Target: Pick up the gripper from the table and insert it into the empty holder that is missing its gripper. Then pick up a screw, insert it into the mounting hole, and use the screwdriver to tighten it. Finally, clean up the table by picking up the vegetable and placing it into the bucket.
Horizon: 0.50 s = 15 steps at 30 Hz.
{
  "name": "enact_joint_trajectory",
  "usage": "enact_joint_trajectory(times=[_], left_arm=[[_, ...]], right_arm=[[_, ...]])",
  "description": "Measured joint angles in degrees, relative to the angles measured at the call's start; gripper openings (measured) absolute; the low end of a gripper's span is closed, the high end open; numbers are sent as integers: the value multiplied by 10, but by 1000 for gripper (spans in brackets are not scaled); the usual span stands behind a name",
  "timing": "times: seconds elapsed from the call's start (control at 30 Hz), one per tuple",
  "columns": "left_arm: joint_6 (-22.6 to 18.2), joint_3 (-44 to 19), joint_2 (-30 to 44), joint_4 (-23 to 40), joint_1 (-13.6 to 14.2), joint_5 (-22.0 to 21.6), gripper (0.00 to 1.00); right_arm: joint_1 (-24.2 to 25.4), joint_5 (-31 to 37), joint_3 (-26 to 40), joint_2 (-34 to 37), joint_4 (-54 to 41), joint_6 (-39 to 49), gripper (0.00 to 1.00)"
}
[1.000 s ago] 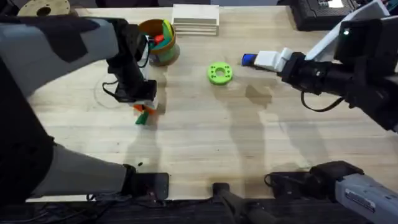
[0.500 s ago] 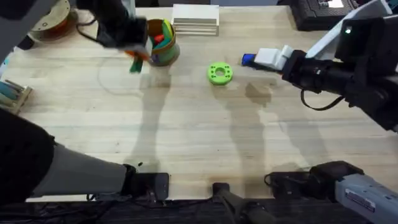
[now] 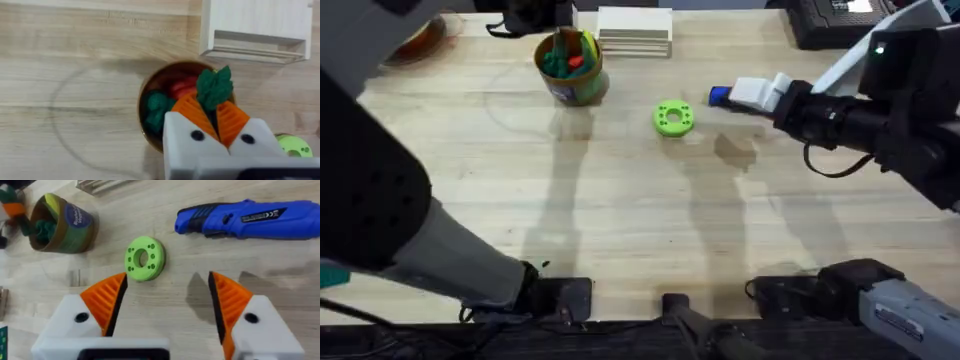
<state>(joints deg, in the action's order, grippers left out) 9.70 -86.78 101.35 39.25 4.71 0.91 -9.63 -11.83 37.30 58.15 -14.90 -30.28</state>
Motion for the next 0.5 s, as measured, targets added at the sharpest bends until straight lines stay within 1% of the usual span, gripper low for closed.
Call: enact_joint_trajectory(times=[0.2, 0.23, 0.27, 0.3, 0.37, 0.43, 0.47, 0.5], left_arm=[[6, 0, 17, 10, 0, 2, 12], [6, 0, 17, 10, 0, 2, 44], [9, 0, 17, 10, 0, 3, 100], [8, 0, 17, 11, 0, 4, 179], [10, 0, 17, 10, 0, 5, 448], [11, 0, 17, 11, 0, 6, 745], [12, 0, 17, 10, 0, 6, 845], [12, 0, 17, 11, 0, 6, 923]], right_arm=[[0, 0, 0, 0, 0, 0, 945], [0, 0, 0, 0, 0, 0, 945], [0, 0, 0, 0, 0, 0, 945], [0, 0, 0, 0, 0, 0, 945], [0, 0, 0, 0, 0, 0, 944], [0, 0, 0, 0, 0, 0, 944], [0, 0, 0, 0, 0, 0, 944], [0, 0, 0, 0, 0, 0, 944]])
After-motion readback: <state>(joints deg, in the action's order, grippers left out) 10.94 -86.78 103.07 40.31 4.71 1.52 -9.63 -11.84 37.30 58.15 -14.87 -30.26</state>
